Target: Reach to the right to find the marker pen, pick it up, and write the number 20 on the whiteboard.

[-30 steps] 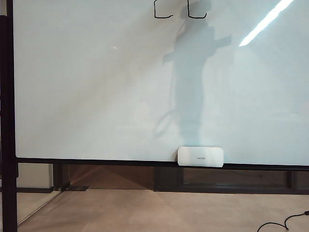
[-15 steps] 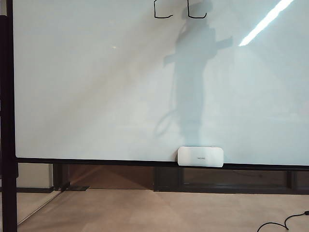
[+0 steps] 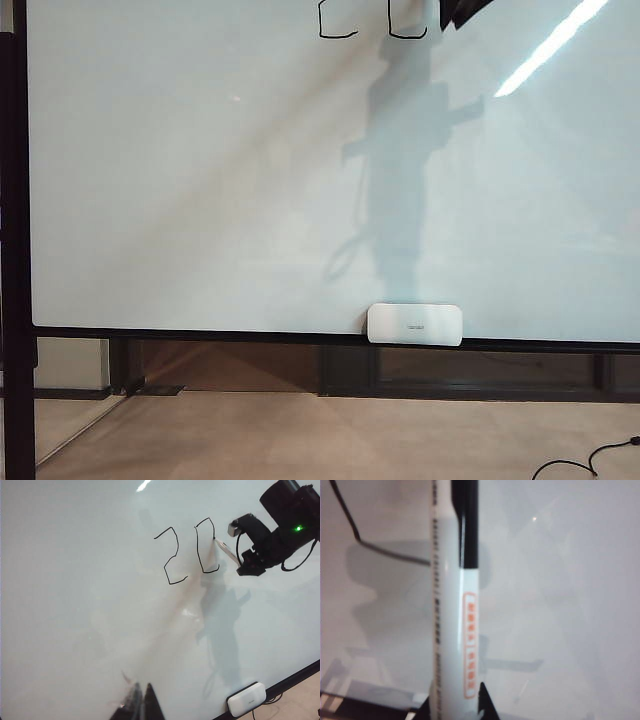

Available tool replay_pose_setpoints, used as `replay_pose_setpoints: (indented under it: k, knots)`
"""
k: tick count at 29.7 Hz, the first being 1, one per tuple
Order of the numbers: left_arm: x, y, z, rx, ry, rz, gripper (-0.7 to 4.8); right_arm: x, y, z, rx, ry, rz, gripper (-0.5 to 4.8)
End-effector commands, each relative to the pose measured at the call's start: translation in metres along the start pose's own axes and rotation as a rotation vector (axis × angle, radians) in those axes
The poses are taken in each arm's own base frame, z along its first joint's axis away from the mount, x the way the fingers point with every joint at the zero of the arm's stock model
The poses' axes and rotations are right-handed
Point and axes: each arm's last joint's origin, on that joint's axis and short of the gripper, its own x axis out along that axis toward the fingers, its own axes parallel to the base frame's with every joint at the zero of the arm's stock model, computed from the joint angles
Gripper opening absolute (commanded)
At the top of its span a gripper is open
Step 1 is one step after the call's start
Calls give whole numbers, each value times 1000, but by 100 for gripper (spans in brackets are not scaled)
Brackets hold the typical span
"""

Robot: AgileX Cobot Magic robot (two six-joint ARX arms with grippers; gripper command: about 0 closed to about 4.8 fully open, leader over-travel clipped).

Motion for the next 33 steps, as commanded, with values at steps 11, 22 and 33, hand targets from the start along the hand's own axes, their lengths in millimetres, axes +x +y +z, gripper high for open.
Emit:
replay_pose_setpoints:
  k: [11,22,33]
  knots:
    - [-1,0,2,9,-14,3,13,21,3,-24,-2,168,-6,-2]
    - [-1,1,2,13,-4,46,13,-2,4,-13,-2,132,11,-2]
    - [-10,6,-5,62,145,309,13,-159,-36,29,8,-110,7,-2]
